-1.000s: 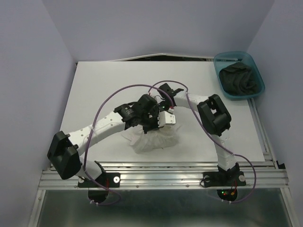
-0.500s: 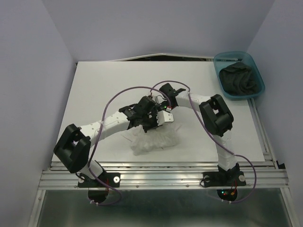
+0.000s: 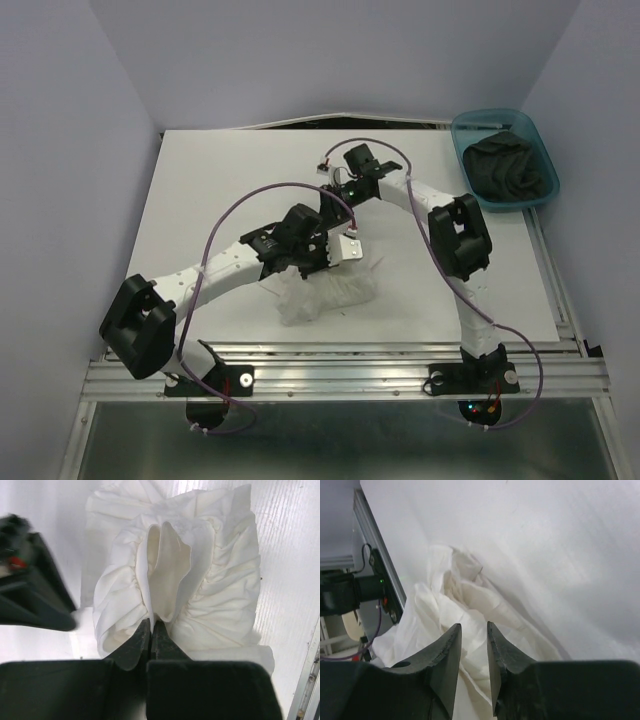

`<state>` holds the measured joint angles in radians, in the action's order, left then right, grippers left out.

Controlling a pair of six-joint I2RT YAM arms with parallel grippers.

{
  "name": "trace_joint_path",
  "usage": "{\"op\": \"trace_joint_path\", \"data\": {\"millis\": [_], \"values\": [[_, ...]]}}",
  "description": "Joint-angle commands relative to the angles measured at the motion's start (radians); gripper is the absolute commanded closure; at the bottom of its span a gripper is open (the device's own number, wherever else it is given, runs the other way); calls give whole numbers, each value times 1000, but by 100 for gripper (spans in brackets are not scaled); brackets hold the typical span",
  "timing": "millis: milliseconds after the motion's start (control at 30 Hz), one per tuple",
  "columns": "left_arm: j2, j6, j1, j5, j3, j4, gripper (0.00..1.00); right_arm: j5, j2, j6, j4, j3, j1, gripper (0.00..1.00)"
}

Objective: Fold and stack the skirts
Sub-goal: Fold the skirt

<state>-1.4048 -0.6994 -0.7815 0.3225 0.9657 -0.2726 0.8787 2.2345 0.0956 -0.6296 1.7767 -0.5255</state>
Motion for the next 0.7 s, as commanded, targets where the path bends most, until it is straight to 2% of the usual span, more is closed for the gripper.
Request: {"op": "trace_joint_path", "data": {"millis": [0,100,133,200,300,333,533,667], "values": [[32,-37,2,39,22,-49,100,-7,40,59,4,157,62,66],[30,-46,2,43,27,-63,100,-43,66,55,2,178,71,65],[30,-49,2,44,31,-66,100,-65,77,47,1,173,71,68],[24,-45,4,41,39,-63,100,-90,88,13,-8,150,71,76],[0,-31,24,27,71,-51,100,-93,103,-17,-35,100,71,97],[-29,-37,28,30,103,-60,100,-89,103,-22,-38,81,71,99],[-140,-57,93,50,218,-70,100,-28,94,-42,-22,-72,71,99],[-197,-78,114,41,223,-27,100,-6,86,-42,-13,-103,71,99]]}}
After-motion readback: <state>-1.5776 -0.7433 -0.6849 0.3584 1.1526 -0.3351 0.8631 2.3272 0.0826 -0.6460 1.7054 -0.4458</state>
